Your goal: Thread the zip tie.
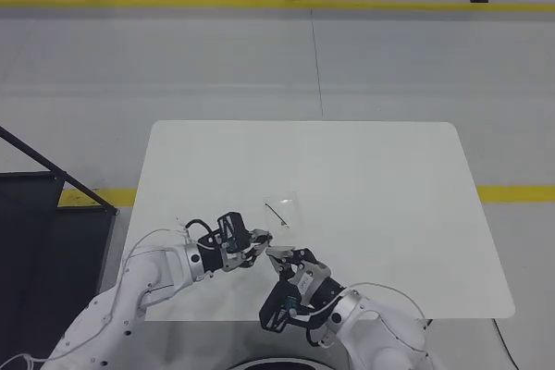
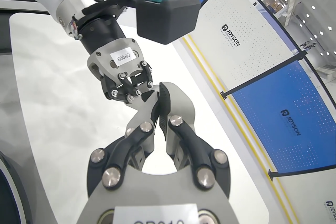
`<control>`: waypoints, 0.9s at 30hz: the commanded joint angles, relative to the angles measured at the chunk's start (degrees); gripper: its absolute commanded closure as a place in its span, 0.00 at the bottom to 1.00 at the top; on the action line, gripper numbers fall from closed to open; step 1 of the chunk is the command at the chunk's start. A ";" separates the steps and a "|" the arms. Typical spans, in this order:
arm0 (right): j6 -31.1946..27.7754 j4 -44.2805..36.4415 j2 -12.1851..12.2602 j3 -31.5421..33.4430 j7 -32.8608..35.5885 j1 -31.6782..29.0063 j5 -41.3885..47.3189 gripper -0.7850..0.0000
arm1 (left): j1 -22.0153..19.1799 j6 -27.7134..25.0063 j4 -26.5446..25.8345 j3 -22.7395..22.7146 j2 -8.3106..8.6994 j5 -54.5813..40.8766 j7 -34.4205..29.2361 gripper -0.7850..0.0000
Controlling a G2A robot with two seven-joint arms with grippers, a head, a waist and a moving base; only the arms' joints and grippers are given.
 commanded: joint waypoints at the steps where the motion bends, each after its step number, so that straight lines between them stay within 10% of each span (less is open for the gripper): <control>1: 0.97 -0.03 -0.04 0.26 0.21 -0.21 -0.05 1.00 | 0.16 0.13 -0.16 0.01 -0.03 0.25 0.03 1.00; 19: 1.57 -0.04 -0.36 -0.18 -0.21 -0.49 -1.95 1.00 | 0.24 -0.76 1.22 -1.51 -0.32 -6.28 -0.70 1.00; 27: 0.40 -0.22 -0.29 0.51 -1.85 -0.79 -1.25 0.64 | -0.88 -0.65 2.94 -2.40 -0.56 -10.64 -1.38 1.00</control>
